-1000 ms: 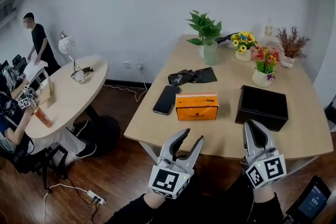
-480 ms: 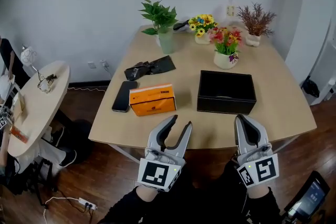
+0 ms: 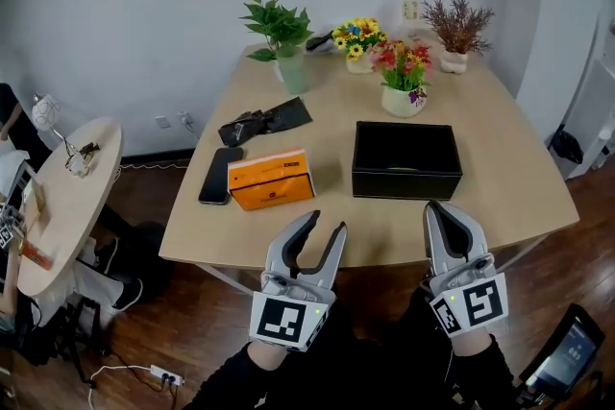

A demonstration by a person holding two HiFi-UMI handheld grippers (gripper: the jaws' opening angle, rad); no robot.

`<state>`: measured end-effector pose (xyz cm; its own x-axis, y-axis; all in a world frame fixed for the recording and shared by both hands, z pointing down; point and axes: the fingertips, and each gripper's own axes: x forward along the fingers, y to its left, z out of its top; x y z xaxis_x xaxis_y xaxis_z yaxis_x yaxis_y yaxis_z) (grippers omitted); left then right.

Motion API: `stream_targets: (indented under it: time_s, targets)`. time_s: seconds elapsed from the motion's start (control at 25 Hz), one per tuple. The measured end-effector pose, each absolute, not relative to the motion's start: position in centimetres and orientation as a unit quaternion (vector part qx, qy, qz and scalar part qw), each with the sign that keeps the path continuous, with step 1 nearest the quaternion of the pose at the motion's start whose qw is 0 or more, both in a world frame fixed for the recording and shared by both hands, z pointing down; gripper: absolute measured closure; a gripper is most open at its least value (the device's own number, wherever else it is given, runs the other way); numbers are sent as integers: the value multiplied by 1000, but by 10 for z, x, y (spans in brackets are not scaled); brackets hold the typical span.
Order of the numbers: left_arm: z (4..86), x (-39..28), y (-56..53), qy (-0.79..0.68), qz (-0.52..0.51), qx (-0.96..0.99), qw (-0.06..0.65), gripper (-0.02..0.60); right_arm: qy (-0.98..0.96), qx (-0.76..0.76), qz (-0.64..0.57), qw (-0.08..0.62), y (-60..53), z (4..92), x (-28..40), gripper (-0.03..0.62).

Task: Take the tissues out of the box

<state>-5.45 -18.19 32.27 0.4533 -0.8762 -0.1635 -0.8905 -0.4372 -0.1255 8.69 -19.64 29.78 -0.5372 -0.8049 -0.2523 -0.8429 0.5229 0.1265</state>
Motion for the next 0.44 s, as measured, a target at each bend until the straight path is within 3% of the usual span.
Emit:
stream_targets:
  time_s: [0.44]
  targets:
    - [327, -62, -183, 521, 34, -848, 91, 445, 873, -467, 123, 71, -197, 299, 73, 594]
